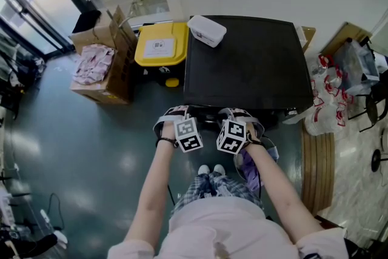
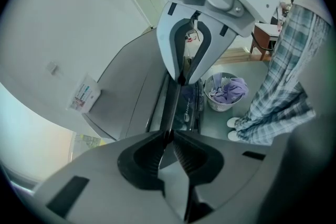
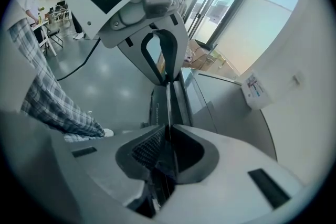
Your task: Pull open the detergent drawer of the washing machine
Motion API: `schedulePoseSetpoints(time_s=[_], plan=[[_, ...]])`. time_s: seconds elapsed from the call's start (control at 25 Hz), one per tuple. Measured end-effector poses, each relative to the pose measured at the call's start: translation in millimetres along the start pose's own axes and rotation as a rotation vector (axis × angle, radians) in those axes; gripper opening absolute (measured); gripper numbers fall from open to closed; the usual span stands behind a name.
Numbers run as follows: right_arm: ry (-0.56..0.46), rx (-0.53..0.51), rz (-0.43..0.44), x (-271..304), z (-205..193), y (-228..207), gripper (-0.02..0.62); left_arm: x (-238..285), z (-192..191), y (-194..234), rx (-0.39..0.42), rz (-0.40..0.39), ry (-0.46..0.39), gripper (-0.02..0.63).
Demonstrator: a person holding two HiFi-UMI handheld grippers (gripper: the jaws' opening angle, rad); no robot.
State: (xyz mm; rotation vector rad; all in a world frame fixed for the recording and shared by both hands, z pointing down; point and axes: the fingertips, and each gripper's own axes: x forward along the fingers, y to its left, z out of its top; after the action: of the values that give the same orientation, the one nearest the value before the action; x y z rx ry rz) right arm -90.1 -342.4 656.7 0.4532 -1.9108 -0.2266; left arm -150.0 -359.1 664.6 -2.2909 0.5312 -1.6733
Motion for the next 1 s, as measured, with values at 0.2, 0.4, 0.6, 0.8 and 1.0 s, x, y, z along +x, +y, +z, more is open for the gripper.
schedulePoseSetpoints(time_s=[0.2, 0.4, 0.6, 0.8, 1.0], plan=[[0.003, 0.007, 0.021, -3.9, -3.7, 11.9, 0.06, -5.0, 0.5, -11.3, 0.004, -0.015, -0.003, 0.075], [-0.011, 0.02, 0.067, -9.7, -2.5, 30.0, 0.055, -12.3, -1.9, -29.2, 0.024, -0.057, 0.003, 0.074], [-0.015, 0.024, 0.095, -16.3, -1.8, 48.0, 0.054, -19.7, -4.2, -46.7, 0.034, -0.085, 0.0, 0.072], [-0.008, 0.032, 0.11, -20.4, -5.6, 65.6, 0.054, -25.4, -4.2, -64.1, 0.052, -0.104, 0.001, 0.071], [0.001, 0.04, 0.126, -22.9, -8.2, 86.9, 0.051, -29.7, -6.5, -85.8, 0.073, -0.129, 0.0, 0.067]])
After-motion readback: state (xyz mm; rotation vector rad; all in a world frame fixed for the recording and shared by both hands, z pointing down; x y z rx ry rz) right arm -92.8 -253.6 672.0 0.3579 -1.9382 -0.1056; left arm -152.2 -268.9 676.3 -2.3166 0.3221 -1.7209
